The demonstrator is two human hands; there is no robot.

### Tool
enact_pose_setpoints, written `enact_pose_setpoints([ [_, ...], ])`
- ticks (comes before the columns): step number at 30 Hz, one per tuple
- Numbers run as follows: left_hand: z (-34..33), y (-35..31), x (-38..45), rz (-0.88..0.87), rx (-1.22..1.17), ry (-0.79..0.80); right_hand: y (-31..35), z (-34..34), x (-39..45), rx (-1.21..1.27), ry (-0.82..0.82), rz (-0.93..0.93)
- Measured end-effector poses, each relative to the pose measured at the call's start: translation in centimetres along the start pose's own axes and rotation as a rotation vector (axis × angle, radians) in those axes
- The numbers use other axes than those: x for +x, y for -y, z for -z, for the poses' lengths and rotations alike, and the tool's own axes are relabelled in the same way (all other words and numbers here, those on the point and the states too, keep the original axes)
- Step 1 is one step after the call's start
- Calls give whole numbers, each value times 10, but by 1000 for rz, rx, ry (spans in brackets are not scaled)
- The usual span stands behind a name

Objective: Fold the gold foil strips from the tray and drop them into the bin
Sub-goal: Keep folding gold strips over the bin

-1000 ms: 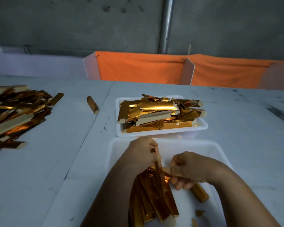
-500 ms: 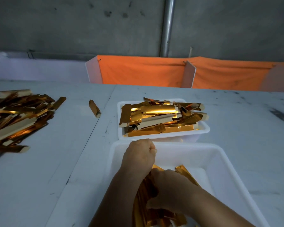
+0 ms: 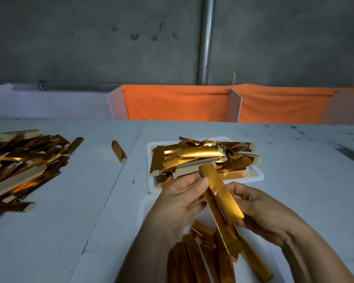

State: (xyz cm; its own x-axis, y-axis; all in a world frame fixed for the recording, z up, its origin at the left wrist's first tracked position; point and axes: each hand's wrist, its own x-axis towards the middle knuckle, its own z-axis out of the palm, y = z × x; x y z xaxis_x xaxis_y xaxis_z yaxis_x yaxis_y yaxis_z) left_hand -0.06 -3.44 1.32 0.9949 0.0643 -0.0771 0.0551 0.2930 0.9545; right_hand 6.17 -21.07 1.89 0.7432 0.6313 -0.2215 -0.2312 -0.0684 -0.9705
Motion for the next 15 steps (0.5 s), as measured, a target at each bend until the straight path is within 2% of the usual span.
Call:
enact_pose_setpoints([
  [2,-1,1,0,2,20,42,1,-4,-1,-6,30,7],
  [9,-3,6,1,-126,245,-53,-2,-5,2,0,-29,-21],
  [13,-3,5,3,-96,239,-83,1,-9,2,149,13,39],
  [15,-2,6,3,-83,218,-107,1,-10,2,138,-17,93],
])
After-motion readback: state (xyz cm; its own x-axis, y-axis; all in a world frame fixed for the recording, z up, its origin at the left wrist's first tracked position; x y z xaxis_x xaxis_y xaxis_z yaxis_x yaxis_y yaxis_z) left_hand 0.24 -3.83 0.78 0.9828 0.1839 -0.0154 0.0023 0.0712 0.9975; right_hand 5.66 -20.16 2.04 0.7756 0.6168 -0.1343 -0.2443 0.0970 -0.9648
